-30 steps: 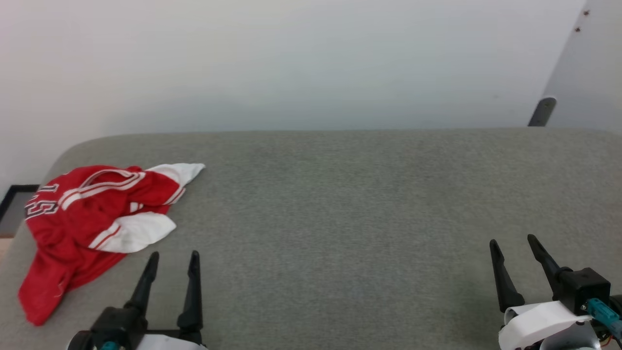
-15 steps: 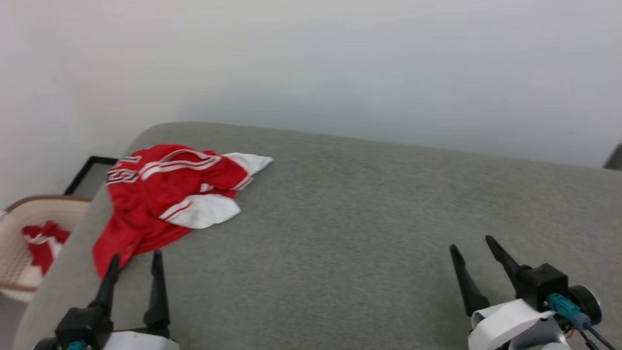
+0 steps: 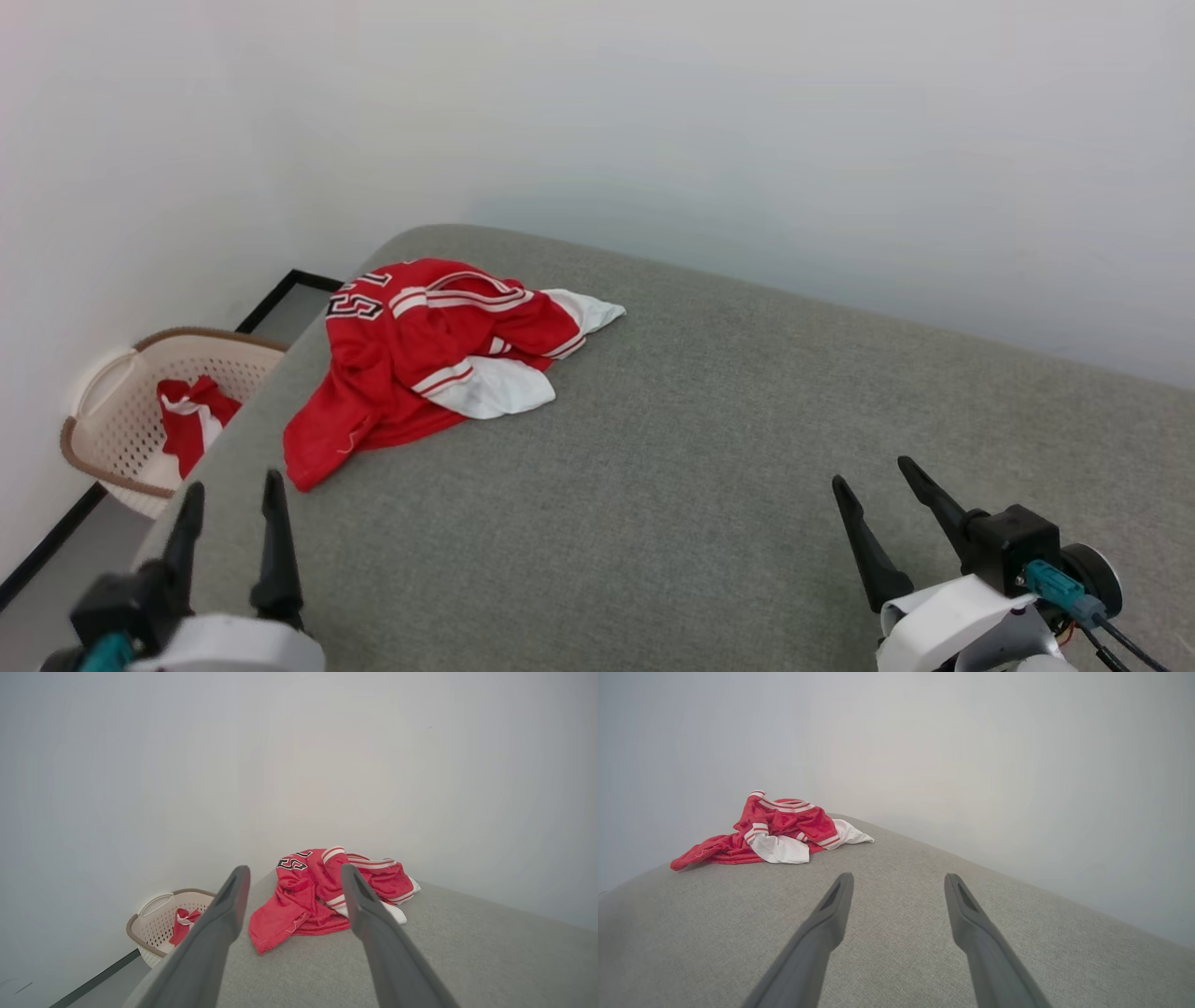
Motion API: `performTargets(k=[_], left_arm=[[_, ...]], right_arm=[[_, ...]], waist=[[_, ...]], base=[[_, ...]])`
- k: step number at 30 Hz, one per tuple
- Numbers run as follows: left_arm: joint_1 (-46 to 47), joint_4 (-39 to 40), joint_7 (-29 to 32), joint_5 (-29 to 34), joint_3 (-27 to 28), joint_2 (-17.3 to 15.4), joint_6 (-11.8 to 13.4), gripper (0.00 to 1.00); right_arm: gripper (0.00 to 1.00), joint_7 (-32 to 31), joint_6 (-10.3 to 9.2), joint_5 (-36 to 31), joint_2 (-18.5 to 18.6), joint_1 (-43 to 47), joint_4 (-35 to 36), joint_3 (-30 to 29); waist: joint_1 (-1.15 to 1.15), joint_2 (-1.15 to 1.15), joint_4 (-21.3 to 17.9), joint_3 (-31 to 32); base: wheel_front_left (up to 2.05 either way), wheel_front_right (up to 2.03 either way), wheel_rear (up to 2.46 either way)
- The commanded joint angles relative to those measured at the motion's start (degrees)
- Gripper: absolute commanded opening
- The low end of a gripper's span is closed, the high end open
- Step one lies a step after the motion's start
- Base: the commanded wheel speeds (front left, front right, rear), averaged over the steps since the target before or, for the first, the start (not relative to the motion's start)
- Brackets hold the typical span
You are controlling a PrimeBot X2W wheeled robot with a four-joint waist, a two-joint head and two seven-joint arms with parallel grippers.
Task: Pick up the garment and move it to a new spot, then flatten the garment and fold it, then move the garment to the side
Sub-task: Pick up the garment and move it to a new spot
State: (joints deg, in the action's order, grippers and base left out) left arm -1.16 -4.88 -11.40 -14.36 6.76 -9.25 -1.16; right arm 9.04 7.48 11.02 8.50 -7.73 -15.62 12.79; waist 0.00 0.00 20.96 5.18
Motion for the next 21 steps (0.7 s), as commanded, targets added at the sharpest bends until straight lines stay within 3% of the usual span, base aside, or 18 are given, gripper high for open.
performTargets(k=[1, 8, 21], left_arm=[[1.4, 0.2, 1.1, -1.0, 0.5, -0.2, 0.4, 1.00], [9.0, 0.3, 8.3, -5.4, 1.0, -2.2, -1.7, 1.00], [34.2, -13.5, 33.7, -16.0, 1.3, -11.9, -4.2, 1.00]], right_arm=[[1.00, -0.3, 0.02, 0.4, 0.3, -0.9, 0.3, 0.1], [1.00, -1.8, 0.02, 0.1, 1.7, -2.9, 2.7, 0.8], [1.00, -5.6, 0.02, -1.7, 4.9, -10.4, 10.9, 1.0]], waist=[[0.00, 0.00, 0.3, -0.7], [0.00, 0.00, -1.0, -5.2], [0.00, 0.00, -8.4, -21.4]], base=[[0.00, 0.00, 0.00], [0.00, 0.00, 0.00], [0.00, 0.00, 0.00]])
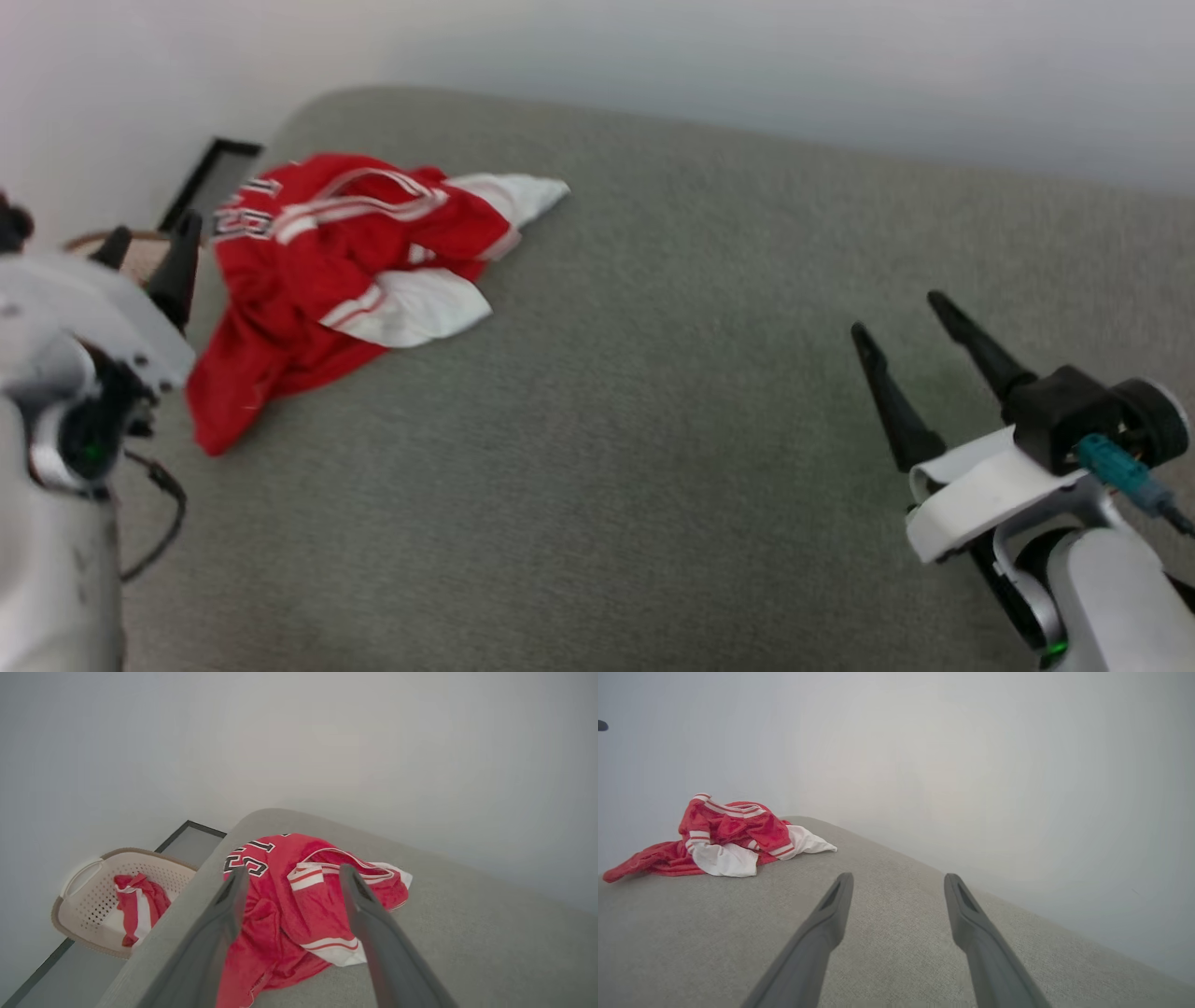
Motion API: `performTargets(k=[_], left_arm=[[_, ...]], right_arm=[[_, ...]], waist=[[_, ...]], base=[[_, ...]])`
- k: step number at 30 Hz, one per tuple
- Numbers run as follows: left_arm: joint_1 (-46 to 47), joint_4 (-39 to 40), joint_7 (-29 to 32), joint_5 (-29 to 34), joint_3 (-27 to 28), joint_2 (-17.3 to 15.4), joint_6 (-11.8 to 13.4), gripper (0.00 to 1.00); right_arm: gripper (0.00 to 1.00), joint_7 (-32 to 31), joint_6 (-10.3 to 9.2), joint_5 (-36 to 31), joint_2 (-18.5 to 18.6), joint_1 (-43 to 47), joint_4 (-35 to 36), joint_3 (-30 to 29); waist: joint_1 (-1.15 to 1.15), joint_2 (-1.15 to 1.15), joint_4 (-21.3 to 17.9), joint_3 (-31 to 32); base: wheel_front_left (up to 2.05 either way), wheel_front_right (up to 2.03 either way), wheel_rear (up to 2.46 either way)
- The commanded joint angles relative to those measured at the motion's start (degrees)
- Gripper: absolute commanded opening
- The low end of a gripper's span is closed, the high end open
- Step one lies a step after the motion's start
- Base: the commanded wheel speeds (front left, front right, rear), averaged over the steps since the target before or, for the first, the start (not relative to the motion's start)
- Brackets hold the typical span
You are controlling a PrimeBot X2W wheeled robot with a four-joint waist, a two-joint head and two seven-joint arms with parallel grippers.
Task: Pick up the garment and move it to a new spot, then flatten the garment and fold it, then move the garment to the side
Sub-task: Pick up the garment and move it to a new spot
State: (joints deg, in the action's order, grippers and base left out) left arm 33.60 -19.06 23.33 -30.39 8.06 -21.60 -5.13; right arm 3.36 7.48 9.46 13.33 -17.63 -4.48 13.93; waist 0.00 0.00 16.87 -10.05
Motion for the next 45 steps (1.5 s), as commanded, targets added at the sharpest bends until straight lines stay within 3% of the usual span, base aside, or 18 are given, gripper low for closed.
performTargets(k=[1, 7, 12, 20, 26, 27, 28, 29, 30, 38, 45], left_arm=[[1.1, -0.7, 0.8, -0.5, -0.1, -0.2, -0.2, 1.00], [8.9, -9.1, 9.6, -1.3, -1.9, -2.8, 0.4, 1.00], [13.8, -16.8, 13.3, -0.8, -3.2, -4.3, 0.5, 1.00], [19.3, -29.3, 13.4, 0.4, -5.4, -5.2, -0.1, 1.00], [20.2, -38.1, 10.4, 1.1, -7.4, -3.8, -1.0, 1.00], [20.4, -39.3, 9.9, 1.1, -7.6, -3.5, -1.2, 0.95], [20.5, -40.4, 9.3, 1.1, -7.9, -3.3, -1.3, 0.72], [20.6, -41.3, 8.4, 1.4, -8.0, -3.6, -1.3, 0.23], [20.8, -42.0, 7.5, 1.3, -8.0, -4.0, -1.4, 0.00], [24.6, -43.5, 1.3, 1.4, -9.0, -8.6, -2.1, 0.00], [27.2, -37.2, -1.9, 1.5, -13.6, -11.1, -2.3, 0.00]], right_arm=[[1.00, -0.2, 0.02, -0.3, 0.2, -0.9, 0.5, -0.2], [1.00, -1.4, 0.02, -0.4, 0.5, -2.6, 3.3, -0.4], [1.00, -2.4, 0.02, -0.3, 0.8, -3.8, 4.9, -0.4], [1.00, -3.3, 0.02, -0.5, 1.4, -5.0, 7.3, -0.4], [1.00, -3.8, 0.02, -0.6, 1.3, -4.9, 7.7, -0.2], [1.00, -3.8, 0.02, -0.6, 1.1, -4.6, 7.5, -0.2], [1.00, -3.8, 0.02, -0.7, 1.0, -4.4, 7.4, -0.3], [1.00, -3.7, 0.02, -0.6, 0.9, -4.1, 7.2, -0.4], [1.00, -3.5, 0.02, -0.6, 0.8, -3.7, 7.0, -0.5], [1.00, -2.3, 0.02, 0.2, -0.4, -1.2, 4.4, -1.0], [1.00, -0.8, 0.02, 1.1, -1.8, 1.1, 2.1, -1.5]], waist=[[0.00, 0.00, -4.9, -7.4], [0.00, 0.00, -8.0, -13.2], [0.00, 0.00, -9.9, -16.5], [0.00, 0.00, -12.1, -20.3], [0.00, 0.00, -12.8, -20.1], [0.00, 0.00, -12.7, -19.8], [0.00, 0.00, -12.7, -19.4], [0.00, 0.00, -12.6, -18.9], [0.00, 0.00, -12.4, -18.3], [0.00, 0.00, -10.7, -11.4], [0.00, 0.00, -9.7, -4.4]], base=[[0.00, 0.00, 0.00], [0.00, 0.00, 0.00], [0.00, 0.00, 0.00], [0.00, 0.00, 0.00], [0.00, 0.00, 0.00], [0.00, 0.00, 0.00], [0.00, 0.00, 0.00], [0.00, 0.00, 0.00], [0.00, 0.00, 0.00], [0.00, 0.00, 0.00], [0.00, 0.00, 0.00]])
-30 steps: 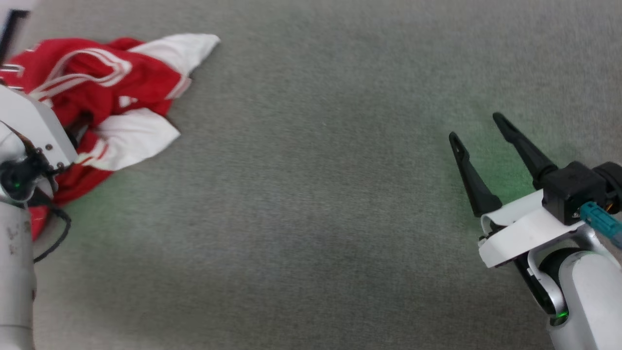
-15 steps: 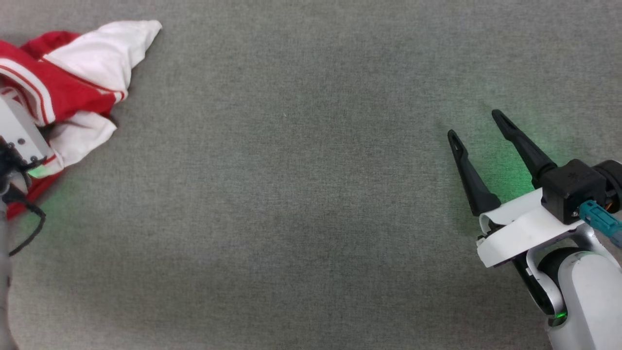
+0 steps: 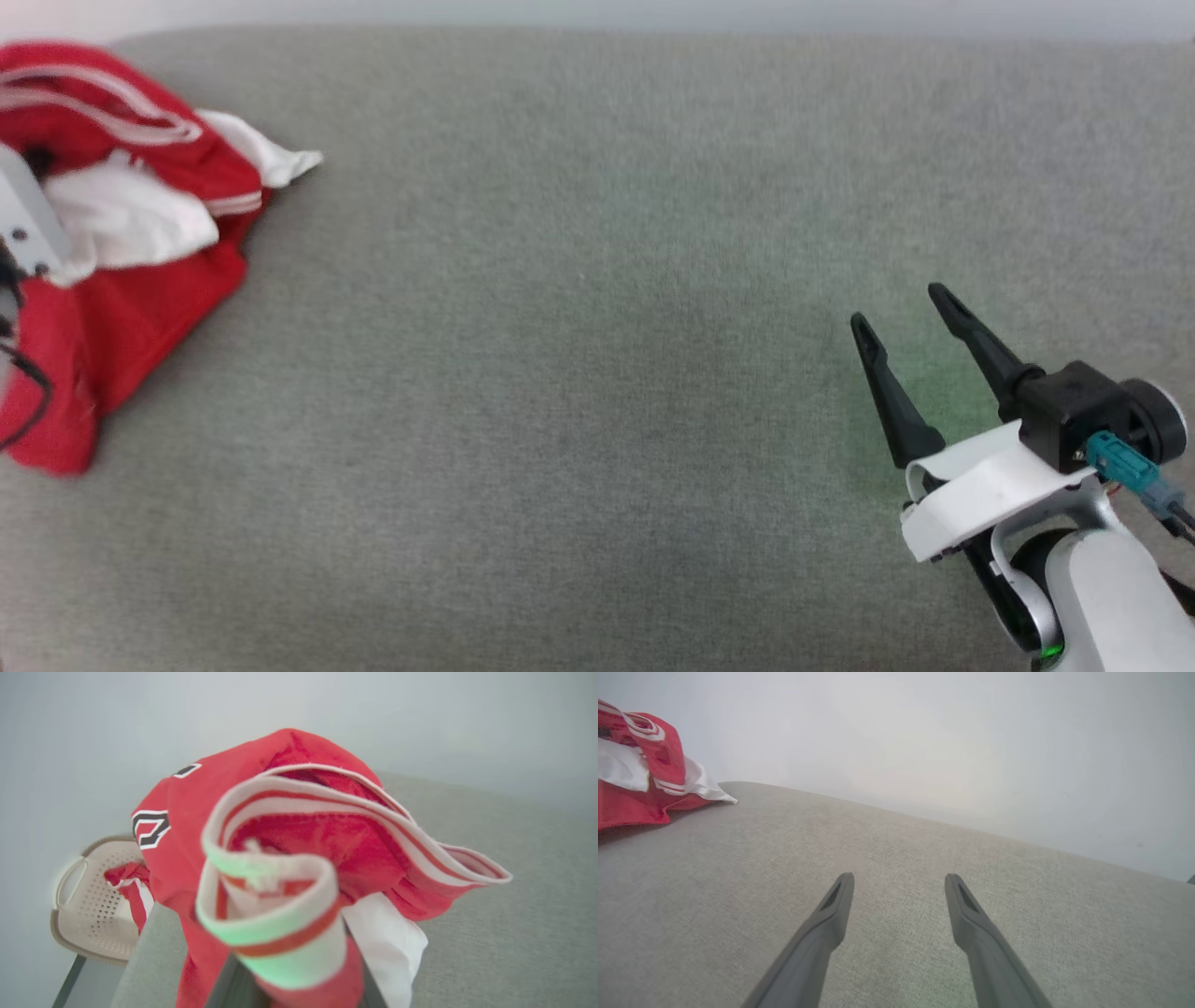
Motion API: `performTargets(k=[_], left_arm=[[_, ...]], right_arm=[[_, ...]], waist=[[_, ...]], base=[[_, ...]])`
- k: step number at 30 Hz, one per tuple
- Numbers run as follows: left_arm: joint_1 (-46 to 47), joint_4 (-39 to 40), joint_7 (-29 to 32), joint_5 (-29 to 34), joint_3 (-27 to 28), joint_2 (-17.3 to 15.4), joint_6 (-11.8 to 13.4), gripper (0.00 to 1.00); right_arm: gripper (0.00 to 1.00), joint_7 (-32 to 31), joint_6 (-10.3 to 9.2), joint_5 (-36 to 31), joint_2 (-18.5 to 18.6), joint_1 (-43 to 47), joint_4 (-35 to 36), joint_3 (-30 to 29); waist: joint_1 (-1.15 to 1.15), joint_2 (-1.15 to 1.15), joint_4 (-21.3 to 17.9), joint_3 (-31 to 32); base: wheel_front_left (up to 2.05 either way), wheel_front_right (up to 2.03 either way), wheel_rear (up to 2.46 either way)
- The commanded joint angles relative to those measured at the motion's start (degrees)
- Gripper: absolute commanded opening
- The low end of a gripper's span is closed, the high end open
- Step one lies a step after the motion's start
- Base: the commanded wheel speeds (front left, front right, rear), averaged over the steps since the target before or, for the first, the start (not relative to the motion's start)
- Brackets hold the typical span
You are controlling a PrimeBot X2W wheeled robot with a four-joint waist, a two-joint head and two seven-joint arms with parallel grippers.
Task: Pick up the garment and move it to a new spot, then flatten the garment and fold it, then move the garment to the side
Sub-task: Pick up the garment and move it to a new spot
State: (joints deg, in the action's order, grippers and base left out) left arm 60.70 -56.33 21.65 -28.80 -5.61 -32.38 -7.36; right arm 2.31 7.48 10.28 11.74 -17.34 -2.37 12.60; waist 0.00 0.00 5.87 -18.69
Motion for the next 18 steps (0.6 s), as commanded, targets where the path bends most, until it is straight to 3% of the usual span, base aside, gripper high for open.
performTargets(k=[1, 11, 18], left_arm=[[0.3, 1.5, -0.3, -0.4, -0.7, -0.9, -0.1, 0.00], [0.3, 21.0, 3.3, -1.5, -5.7, -4.3, 0.0, 0.00], [-3.7, 39.5, 11.0, -2.5, -6.1, -5.4, 3.0, 0.00]], right_arm=[[1.00, 0.4, 0.02, 0.3, -0.4, 1.1, -0.4, -0.2], [1.00, 2.2, 0.02, 0.7, -2.7, 3.1, -2.4, -1.2], [1.00, 3.1, 0.02, 0.6, -3.3, 3.0, -3.3, -2.9]], waist=[[0.00, 0.00, 1.4, 5.1], [0.00, 0.00, 1.5, 12.3], [0.00, 0.00, -1.4, 14.4]], base=[[0.00, 0.00, 0.00], [0.00, 0.00, 0.00], [0.00, 0.00, 0.00]])
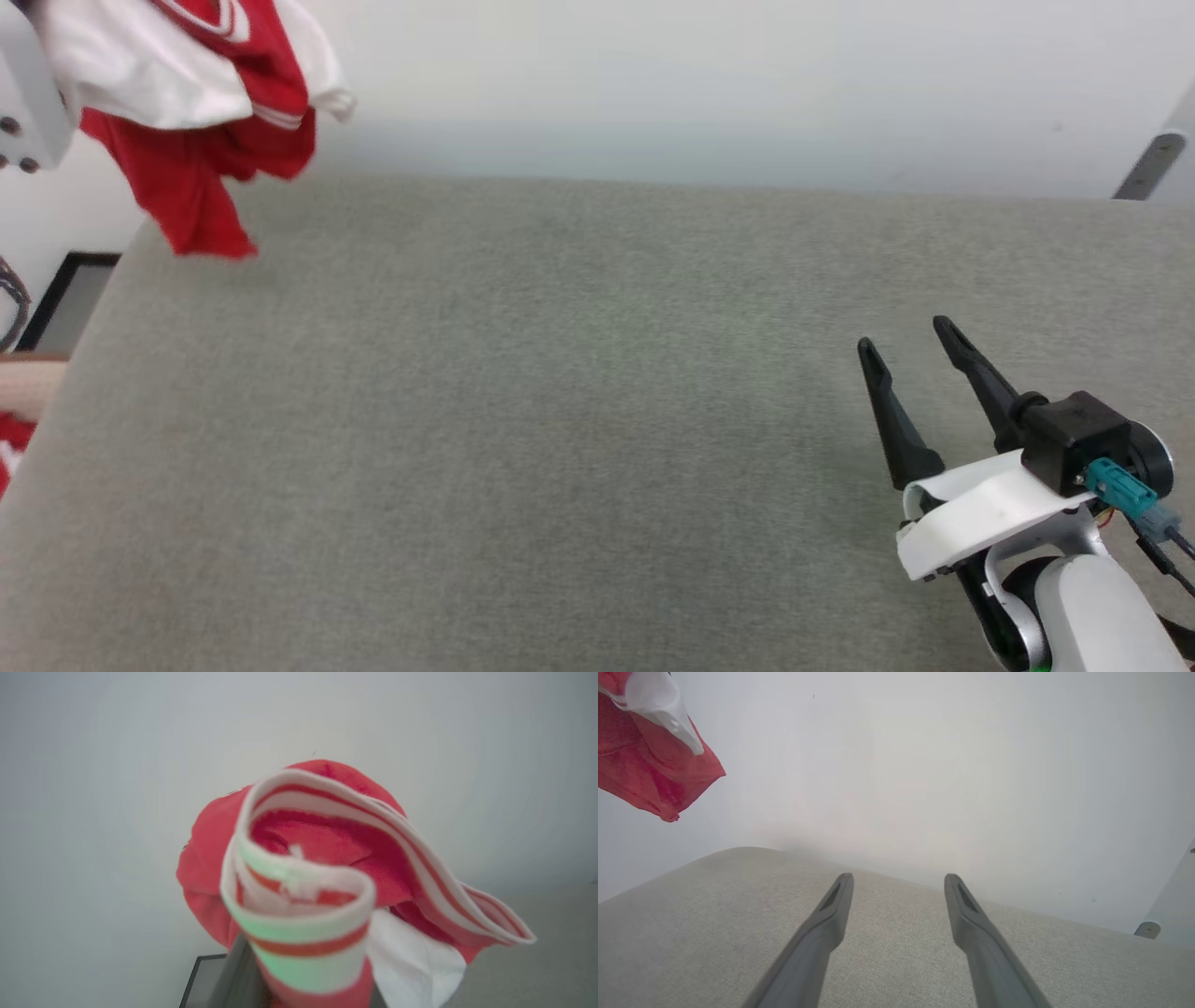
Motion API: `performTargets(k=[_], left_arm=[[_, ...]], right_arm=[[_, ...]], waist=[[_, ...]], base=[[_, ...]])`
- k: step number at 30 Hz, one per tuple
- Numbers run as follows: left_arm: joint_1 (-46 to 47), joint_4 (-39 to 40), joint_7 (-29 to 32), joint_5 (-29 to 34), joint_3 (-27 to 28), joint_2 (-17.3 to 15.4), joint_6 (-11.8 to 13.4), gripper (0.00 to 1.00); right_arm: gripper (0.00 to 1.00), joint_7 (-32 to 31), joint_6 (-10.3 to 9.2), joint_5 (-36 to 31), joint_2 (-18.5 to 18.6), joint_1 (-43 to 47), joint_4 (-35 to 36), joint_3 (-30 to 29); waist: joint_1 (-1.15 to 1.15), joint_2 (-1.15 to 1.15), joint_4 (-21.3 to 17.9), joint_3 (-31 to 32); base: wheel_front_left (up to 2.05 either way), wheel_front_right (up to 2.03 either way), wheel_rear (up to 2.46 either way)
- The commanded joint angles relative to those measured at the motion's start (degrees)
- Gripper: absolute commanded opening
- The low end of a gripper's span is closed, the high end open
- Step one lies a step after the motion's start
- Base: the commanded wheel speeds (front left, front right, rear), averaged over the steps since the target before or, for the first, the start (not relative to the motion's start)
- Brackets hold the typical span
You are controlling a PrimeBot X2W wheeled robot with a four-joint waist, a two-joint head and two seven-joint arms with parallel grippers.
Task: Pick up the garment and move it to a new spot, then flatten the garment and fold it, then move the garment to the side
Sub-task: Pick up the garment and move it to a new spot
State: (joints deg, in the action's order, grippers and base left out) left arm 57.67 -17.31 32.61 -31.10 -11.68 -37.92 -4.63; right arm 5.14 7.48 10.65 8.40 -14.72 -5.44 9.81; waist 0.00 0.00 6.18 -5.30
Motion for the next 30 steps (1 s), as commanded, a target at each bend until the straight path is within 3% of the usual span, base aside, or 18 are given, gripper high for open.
performTargets(k=[1, 8, 12, 22, 30], left_arm=[[-1.4, 3.0, 1.4, -0.8, 0.1, 0.3, 0.8, 0.00], [-5.5, 16.9, 7.9, -2.5, -0.2, 0.4, 4.4, 0.00], [-7.8, 24.7, 11.5, -3.9, -1.8, 2.2, 6.4, 0.00], [-11.1, 31.3, 14.1, -3.0, -7.9, 6.2, 7.8, 0.00], [-16.7, 28.3, 13.4, -2.4, -13.7, 9.5, 7.9, 0.00]], right_arm=[[1.00, 0.4, 0.02, 0.1, 0.1, 0.2, -0.3, -0.6], [1.00, 1.1, 0.02, -0.6, 1.1, -0.6, -0.9, -4.1], [1.00, 1.9, 0.02, -1.3, 1.7, -0.6, -1.6, -8.0], [1.00, 3.6, 0.02, -2.9, 1.0, 0.5, -4.3, -14.4], [1.00, 6.0, 0.02, -3.4, -1.6, -0.1, -7.7, -15.5]], waist=[[0.00, 0.00, -2.4, 1.1], [0.00, 0.00, -6.8, 0.6], [0.00, 0.00, -10.6, -0.9], [0.00, 0.00, -16.6, -4.4], [0.00, 0.00, -20.2, -7.8]], base=[[0.00, 0.00, 0.00], [0.00, 0.00, 0.00], [0.00, 0.00, 0.00], [0.00, 0.00, 0.00], [0.00, 0.00, 0.00]])
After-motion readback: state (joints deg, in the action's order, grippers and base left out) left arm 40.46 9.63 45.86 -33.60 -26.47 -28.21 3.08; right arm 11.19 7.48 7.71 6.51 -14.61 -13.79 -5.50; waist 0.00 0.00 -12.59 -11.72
